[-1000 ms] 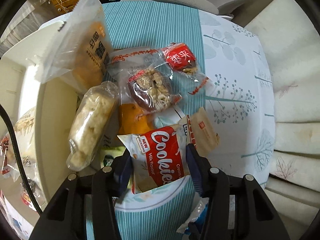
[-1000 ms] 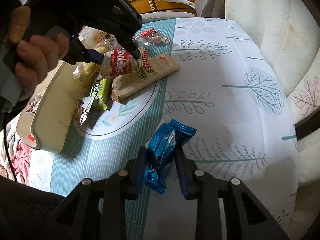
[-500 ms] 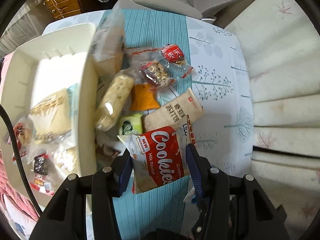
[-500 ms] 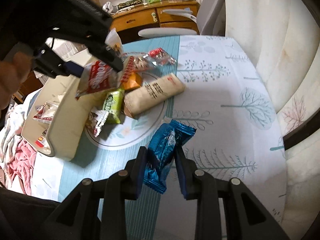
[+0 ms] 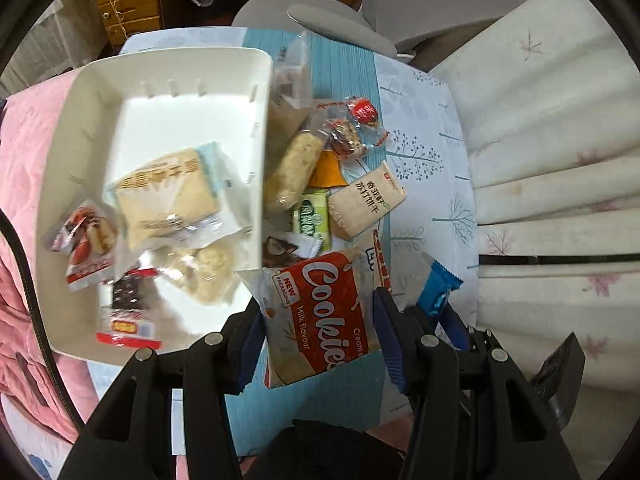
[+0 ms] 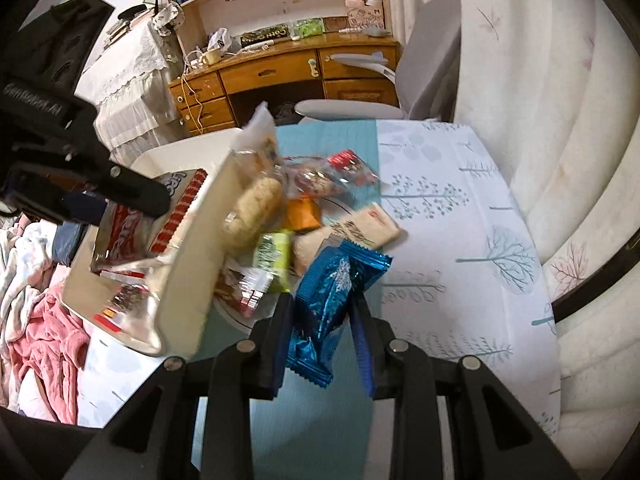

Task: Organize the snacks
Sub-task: 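Carry the Cookies pack and blue bar into the white tray and release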

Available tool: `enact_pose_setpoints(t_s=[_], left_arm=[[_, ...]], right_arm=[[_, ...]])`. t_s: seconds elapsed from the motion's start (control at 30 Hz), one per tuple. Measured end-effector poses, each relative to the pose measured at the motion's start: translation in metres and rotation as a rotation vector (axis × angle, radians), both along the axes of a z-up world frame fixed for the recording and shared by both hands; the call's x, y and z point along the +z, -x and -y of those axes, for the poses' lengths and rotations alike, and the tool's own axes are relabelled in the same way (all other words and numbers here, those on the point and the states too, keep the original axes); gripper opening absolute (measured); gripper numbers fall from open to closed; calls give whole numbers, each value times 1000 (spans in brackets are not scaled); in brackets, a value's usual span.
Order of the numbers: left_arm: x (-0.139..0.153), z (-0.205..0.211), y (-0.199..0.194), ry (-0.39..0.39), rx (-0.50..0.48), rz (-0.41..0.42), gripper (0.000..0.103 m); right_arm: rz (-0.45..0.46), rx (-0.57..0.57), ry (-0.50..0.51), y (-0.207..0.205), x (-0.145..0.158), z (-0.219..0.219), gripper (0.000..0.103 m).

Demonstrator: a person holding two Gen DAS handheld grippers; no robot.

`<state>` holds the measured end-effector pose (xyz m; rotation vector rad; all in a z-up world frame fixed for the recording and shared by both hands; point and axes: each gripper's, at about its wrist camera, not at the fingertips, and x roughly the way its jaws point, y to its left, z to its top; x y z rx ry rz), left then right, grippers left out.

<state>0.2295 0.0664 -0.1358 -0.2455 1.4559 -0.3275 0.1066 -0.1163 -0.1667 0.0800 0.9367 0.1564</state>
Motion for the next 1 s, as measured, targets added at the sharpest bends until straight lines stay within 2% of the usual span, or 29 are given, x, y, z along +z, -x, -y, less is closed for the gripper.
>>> enact_pose_setpoints(t_s=[0.43, 0.63, 0.83, 0.87, 0.93, 1.0], left_arm=[[14, -119, 17, 3, 73, 30, 50], [12, -156, 20, -8, 76, 50, 50], [1, -176, 20, -32, 55, 57, 51], [-3, -179, 19, -49, 53, 53, 54], [-10, -183, 17, -67, 53, 43, 77], [-12, -185, 17, -71, 47, 46, 80]], right_arm=[[70, 68, 10, 6, 27, -100, 29], [69, 87, -4, 10, 28, -136, 29], [63, 84, -24, 19, 24, -166, 29], [60, 77, -28, 20, 22, -169, 30], [49, 59, -47, 20, 18, -173, 31], [26, 48, -63, 19, 14, -175, 37]])
